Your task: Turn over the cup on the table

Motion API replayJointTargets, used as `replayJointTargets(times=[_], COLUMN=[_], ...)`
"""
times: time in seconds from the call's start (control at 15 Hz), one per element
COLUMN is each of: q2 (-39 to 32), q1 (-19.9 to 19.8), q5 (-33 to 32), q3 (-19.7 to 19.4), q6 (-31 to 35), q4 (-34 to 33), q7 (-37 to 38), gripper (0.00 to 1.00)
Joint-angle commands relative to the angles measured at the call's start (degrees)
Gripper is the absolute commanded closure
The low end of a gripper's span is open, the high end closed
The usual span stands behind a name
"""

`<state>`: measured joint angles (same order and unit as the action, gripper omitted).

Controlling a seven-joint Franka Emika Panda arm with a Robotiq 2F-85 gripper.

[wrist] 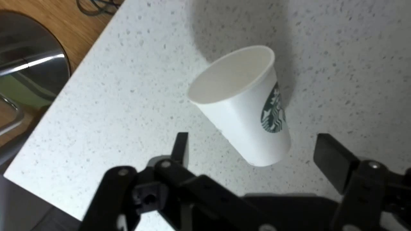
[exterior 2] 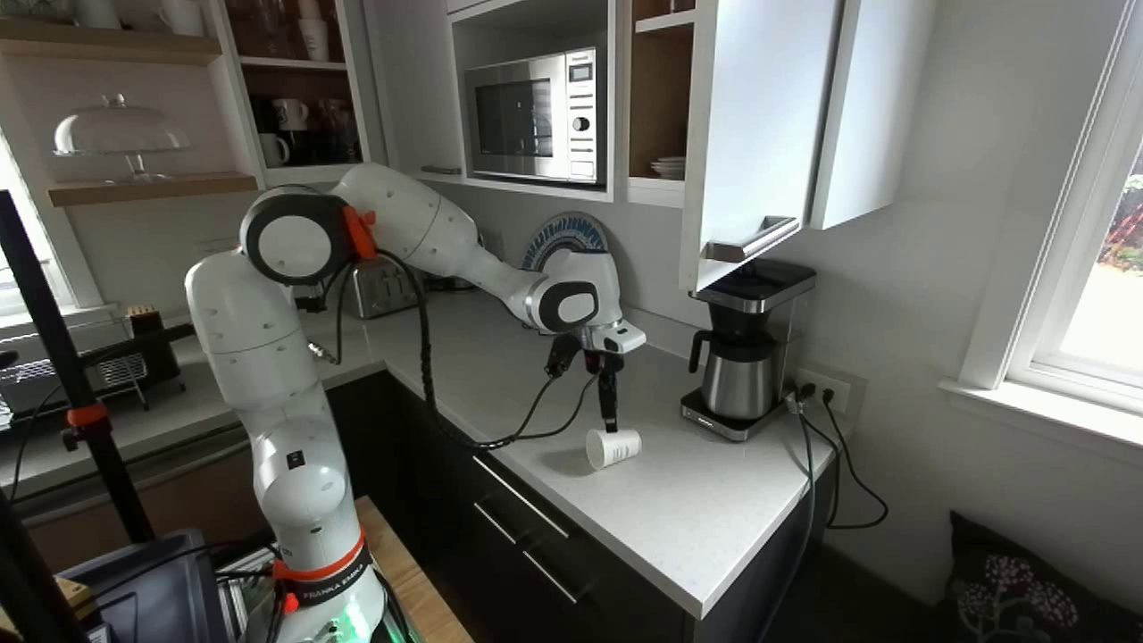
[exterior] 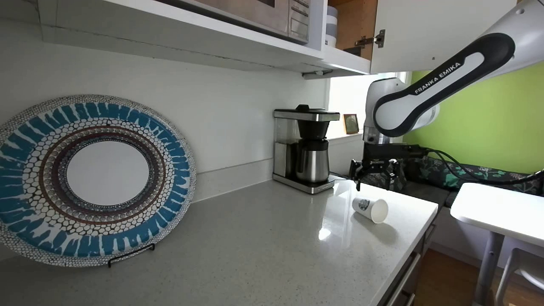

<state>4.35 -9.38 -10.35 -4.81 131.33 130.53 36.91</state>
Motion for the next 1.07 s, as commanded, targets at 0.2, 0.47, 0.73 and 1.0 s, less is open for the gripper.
replayJointTargets(times=[0.2, 0.47, 0.73, 1.0], q2=[-6.3, -10.0, -12.2, -12.6], q1=[-0.8, -0.6, -0.9, -1.2], q5=[-5.6, -1.1, 12.0, 22.0], q3=[-2.9, -4.0, -2.2, -0.7], q6=[14.5, 22.0, 23.6, 19.4], q4=[0.7, 0.9, 0.1, -1.6], q7=[-9.0, -18.8, -30.1, -38.3], gripper=[0.00, 0.00, 0.00, 0.00])
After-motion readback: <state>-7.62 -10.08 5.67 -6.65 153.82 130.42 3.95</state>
